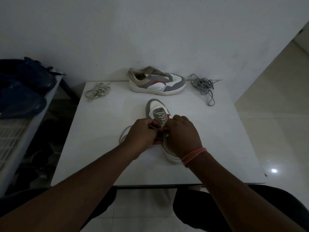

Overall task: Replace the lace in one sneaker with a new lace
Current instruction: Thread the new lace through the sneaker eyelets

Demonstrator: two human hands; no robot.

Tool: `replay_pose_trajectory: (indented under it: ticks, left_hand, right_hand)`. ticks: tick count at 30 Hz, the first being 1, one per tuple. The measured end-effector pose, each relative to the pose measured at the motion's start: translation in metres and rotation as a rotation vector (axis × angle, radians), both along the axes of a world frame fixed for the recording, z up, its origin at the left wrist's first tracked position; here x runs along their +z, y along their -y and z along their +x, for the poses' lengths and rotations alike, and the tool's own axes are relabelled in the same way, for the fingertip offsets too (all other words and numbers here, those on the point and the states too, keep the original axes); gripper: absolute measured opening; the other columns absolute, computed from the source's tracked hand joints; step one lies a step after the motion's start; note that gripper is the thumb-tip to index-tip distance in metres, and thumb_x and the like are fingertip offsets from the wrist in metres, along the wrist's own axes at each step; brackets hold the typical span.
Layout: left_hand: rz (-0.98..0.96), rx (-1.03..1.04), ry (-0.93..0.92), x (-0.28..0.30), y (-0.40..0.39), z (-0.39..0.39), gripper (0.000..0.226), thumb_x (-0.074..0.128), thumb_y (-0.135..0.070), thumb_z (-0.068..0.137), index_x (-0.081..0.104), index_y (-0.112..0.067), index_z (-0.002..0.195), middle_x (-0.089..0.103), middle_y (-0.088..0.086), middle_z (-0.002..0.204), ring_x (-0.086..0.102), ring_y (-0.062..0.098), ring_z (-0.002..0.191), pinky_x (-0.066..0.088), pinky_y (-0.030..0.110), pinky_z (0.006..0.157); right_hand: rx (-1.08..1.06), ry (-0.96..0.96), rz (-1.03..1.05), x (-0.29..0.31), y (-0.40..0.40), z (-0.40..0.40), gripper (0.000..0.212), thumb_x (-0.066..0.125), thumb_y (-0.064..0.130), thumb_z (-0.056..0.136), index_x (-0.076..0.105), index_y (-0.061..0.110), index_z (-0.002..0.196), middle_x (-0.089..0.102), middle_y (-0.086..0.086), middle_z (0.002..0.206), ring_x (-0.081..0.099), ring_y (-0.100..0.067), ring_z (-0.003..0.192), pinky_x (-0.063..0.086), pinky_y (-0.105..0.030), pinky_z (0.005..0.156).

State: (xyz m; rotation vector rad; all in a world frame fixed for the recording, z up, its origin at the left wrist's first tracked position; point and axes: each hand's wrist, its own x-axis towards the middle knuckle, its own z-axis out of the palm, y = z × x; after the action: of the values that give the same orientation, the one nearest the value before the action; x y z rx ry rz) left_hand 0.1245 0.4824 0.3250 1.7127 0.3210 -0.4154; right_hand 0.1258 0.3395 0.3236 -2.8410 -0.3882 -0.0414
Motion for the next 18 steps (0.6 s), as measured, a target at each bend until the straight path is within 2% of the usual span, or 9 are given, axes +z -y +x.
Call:
replay_pose_trajectory:
  ticks: [2, 4, 7, 10, 13, 16, 18]
  left_hand:
    - [-0.033, 0.043, -0.033, 0.003, 0.001, 0.002, 0.013, 0.07, -0.005, 0.092, 0.069, 0.004, 0.102, 0.074, 0.026, 0.092, 0.075, 0.029, 0.074, 0.064, 0.035, 0.067]
    - [-0.019, 0.066, -0.034, 0.001, -0.001, 0.004, 0.014, 0.071, -0.006, 0.092, 0.07, 0.005, 0.101, 0.074, 0.027, 0.092, 0.075, 0.035, 0.078, 0.064, 0.039, 0.07]
    - [0.058, 0.018, 0.022, -0.003, -0.001, 0.003, 0.014, 0.074, -0.01, 0.09, 0.074, -0.002, 0.102, 0.076, 0.019, 0.09, 0.076, 0.031, 0.08, 0.064, 0.041, 0.074]
    - [0.125, -0.026, 0.093, -0.006, 0.003, 0.001, 0.016, 0.077, -0.01, 0.087, 0.076, -0.007, 0.103, 0.077, 0.012, 0.089, 0.076, 0.023, 0.076, 0.064, 0.041, 0.073]
    - [0.229, -0.054, 0.169, -0.008, 0.002, 0.001, 0.015, 0.08, -0.012, 0.085, 0.075, -0.011, 0.1, 0.076, 0.007, 0.086, 0.076, 0.02, 0.072, 0.065, 0.041, 0.069]
    - [0.269, -0.074, 0.189, -0.007, -0.001, 0.001, 0.009, 0.078, -0.011, 0.084, 0.074, -0.018, 0.089, 0.076, 0.005, 0.078, 0.075, 0.02, 0.066, 0.064, 0.044, 0.066]
    - [0.309, -0.069, 0.202, -0.007, -0.002, 0.002, 0.015, 0.072, -0.013, 0.085, 0.069, -0.027, 0.082, 0.075, 0.002, 0.077, 0.075, 0.021, 0.068, 0.064, 0.046, 0.067]
  right_hand:
    - [0.023, -0.097, 0.006, 0.006, 0.004, 0.003, 0.018, 0.058, 0.021, 0.088, 0.069, 0.012, 0.098, 0.062, -0.011, 0.099, 0.056, -0.03, 0.095, 0.045, -0.036, 0.084]
    - [0.005, -0.159, 0.023, 0.009, 0.01, 0.002, 0.022, 0.058, 0.026, 0.089, 0.067, 0.015, 0.105, 0.057, -0.01, 0.104, 0.052, -0.03, 0.098, 0.046, -0.037, 0.089]
    - [-0.018, -0.136, -0.019, 0.008, 0.015, 0.001, 0.026, 0.06, 0.032, 0.087, 0.066, 0.018, 0.108, 0.055, -0.008, 0.104, 0.049, -0.028, 0.097, 0.048, -0.038, 0.084]
    - [-0.007, -0.029, -0.073, 0.008, 0.012, 0.003, 0.023, 0.058, 0.028, 0.087, 0.072, 0.015, 0.1, 0.057, -0.008, 0.1, 0.05, -0.027, 0.093, 0.048, -0.038, 0.078]
    - [0.017, 0.012, -0.087, 0.007, 0.008, 0.002, 0.021, 0.057, 0.023, 0.087, 0.075, 0.015, 0.096, 0.059, -0.007, 0.096, 0.052, -0.027, 0.091, 0.048, -0.039, 0.079]
    - [-0.007, -0.001, -0.074, 0.005, 0.009, 0.002, 0.023, 0.061, 0.024, 0.085, 0.068, 0.014, 0.104, 0.058, -0.006, 0.102, 0.053, -0.026, 0.094, 0.049, -0.038, 0.082]
    - [-0.078, -0.008, -0.026, 0.005, 0.012, 0.0, 0.032, 0.064, 0.029, 0.082, 0.056, 0.016, 0.111, 0.054, -0.006, 0.106, 0.051, -0.026, 0.096, 0.049, -0.04, 0.083]
